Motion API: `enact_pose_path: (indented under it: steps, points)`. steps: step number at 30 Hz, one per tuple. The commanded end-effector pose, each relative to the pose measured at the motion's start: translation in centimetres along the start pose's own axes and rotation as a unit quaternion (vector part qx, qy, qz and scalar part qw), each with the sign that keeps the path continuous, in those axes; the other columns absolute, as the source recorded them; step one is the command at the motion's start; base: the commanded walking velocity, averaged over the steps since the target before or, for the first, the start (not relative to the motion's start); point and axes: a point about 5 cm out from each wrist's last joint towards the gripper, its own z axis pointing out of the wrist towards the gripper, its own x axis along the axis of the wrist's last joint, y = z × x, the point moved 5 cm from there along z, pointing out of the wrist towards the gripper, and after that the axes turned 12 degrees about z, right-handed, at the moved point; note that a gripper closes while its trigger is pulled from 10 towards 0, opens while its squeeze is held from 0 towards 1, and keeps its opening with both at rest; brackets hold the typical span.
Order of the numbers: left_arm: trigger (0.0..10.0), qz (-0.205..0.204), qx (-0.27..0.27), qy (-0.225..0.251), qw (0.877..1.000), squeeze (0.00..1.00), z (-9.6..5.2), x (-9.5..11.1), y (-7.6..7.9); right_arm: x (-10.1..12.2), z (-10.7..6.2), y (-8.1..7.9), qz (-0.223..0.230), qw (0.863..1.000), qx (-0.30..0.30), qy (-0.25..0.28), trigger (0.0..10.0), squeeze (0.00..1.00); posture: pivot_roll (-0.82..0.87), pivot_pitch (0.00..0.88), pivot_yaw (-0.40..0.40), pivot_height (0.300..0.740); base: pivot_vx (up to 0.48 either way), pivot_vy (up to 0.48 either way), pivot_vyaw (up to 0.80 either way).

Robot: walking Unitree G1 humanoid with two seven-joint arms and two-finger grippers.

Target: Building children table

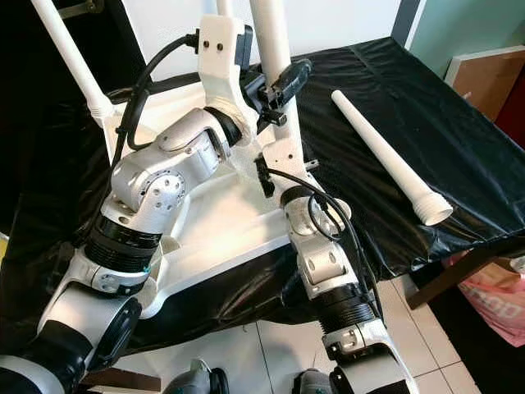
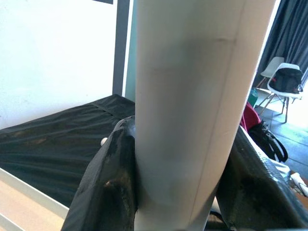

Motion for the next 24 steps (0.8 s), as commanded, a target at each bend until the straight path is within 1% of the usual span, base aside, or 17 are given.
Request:
enact_pose_path:
  steps: [1, 4, 8, 13, 14, 17, 18, 22, 24]
  points:
    - [10.0, -0.006, -0.042, 0.018, 0.999, 0.00, 0.6, 1.0, 2.1, 0.5, 0.2, -1.4, -0.003, 1.000, 0.023, 0.011, 0.0, 0.00, -0.04, 0.088, 0.055, 0.740, 0.000, 0.000, 0.00]
    - [10.0, -0.006, -0.043, 0.018, 0.999, 0.00, 0.6, 1.0, 2.2, 0.5, 0.2, -1.2, 0.001, 1.000, 0.016, 0.011, 0.0, 0.00, -0.04, 0.088, 0.054, 0.740, 0.000, 0.000, 0.00]
    - [10.0, -0.005, -0.043, 0.022, 0.999, 0.00, 0.7, 1.2, 2.3, 0.4, 0.3, -0.4, 0.014, 1.000, -0.010, 0.011, 0.0, 0.00, -0.03, 0.088, 0.052, 0.740, 0.000, 0.000, 0.00]
    - [10.0, -0.003, -0.043, 0.024, 0.999, 0.00, 0.7, 1.2, 2.3, 0.2, 0.4, 0.0, 0.018, 1.000, -0.021, 0.009, 0.0, 0.00, -0.03, 0.089, 0.052, 0.740, 0.000, 0.000, 0.00]
    - [10.0, -0.007, -0.048, 0.028, 0.998, 0.69, 0.6, 1.3, 2.4, 0.2, 0.4, 0.3, 0.023, 0.999, -0.029, 0.008, 2.0, 0.00, -0.03, 0.091, 0.051, 0.740, 0.000, 0.000, 0.00]
    - [10.0, -0.010, -0.051, 0.030, 0.998, 0.69, 0.5, 1.3, 2.5, 0.2, 0.4, 0.5, 0.026, 0.999, -0.034, 0.007, 2.0, 0.00, -0.03, 0.091, 0.051, 0.740, 0.000, 0.000, 0.00]
    - [10.0, -0.012, -0.057, 0.032, 0.998, 1.00, 0.5, 1.4, 2.6, 0.2, 0.5, 0.7, 0.028, 0.999, -0.039, 0.007, 10.0, 0.00, -0.03, 0.091, 0.050, 0.740, 0.000, 0.000, 0.00]
    - [10.0, -0.016, -0.064, 0.040, 0.997, 1.00, 0.3, 1.6, 2.7, 0.1, 0.6, 1.2, 0.037, 0.998, -0.051, 0.003, 10.0, 0.00, -0.03, 0.091, 0.049, 0.740, 0.000, 0.000, 0.00]
    - [10.0, -0.003, -0.063, 0.042, 0.997, 0.99, 0.3, 1.6, 2.7, -0.1, 0.7, 1.5, 0.046, 0.997, -0.058, 0.000, 10.0, 0.00, -0.03, 0.090, 0.048, 0.740, 0.000, 0.000, 0.00]
